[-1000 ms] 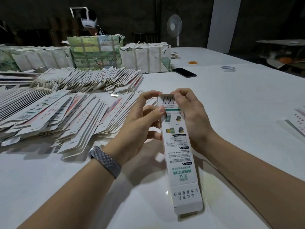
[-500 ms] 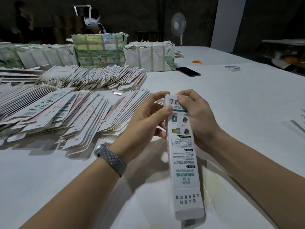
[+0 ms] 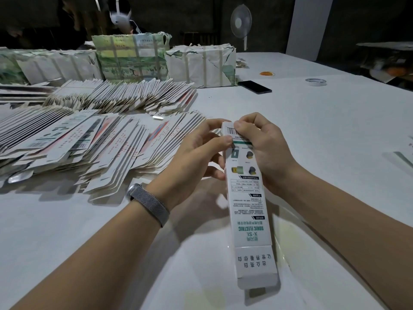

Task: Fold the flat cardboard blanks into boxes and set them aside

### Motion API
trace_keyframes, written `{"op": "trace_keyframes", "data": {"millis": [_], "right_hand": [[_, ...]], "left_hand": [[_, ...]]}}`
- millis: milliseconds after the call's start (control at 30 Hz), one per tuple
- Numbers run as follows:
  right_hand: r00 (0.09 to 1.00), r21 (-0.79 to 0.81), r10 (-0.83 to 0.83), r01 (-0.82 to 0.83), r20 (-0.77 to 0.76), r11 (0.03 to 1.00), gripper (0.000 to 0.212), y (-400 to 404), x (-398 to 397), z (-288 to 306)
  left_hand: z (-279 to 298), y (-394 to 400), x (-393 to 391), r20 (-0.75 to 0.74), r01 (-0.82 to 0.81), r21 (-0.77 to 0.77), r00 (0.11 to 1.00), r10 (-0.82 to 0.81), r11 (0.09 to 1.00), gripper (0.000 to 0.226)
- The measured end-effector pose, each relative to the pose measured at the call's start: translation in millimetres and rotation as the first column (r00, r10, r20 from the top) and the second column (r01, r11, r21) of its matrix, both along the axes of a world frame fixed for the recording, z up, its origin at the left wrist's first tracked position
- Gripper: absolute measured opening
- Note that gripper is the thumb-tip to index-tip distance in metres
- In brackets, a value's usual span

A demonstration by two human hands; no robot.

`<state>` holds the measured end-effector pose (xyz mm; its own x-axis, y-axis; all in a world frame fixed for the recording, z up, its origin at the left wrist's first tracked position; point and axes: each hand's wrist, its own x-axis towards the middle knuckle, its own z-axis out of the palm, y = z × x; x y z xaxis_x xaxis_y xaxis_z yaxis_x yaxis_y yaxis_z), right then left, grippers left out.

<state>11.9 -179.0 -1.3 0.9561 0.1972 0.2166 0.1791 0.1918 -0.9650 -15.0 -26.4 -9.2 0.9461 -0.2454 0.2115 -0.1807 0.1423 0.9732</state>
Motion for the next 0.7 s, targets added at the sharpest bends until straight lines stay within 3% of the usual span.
{"op": "trace_keyframes", "data": {"millis": [200, 400, 600, 700], "right_hand": [[0.999, -0.025, -0.039, 0.038, -0.028, 0.999, 0.021, 0.2, 0.0, 2.3], [0.998, -0.062, -0.03, 0.027, -0.056, 0.998, 0.02, -0.6, -2.0, 3.8], [0.996, -0.012, -0.032, 0.031, -0.08, 0.999, 0.015, -2.8, -4.1, 3.8], [0.996, -0.035, -0.049, 0.047, -0.075, 0.998, 0.016, -2.3, -3.1, 2.1]], "left_hand": [[-1.1, 0.0, 0.2, -0.01, 0.007, 0.029, 1.0, -0.007, 1.0, 0.014], [0.2, -0.2, -1.1, -0.018, 0.024, 0.026, 1.0, -0.023, 0.999, 0.017], [3.2, -2.2, -3.7, -0.021, 0.038, 0.019, 0.999, -0.037, 0.999, 0.05], [3.4, -2.0, -4.3, -0.025, 0.042, 0.029, 0.999, -0.041, 0.999, 0.049]]}}
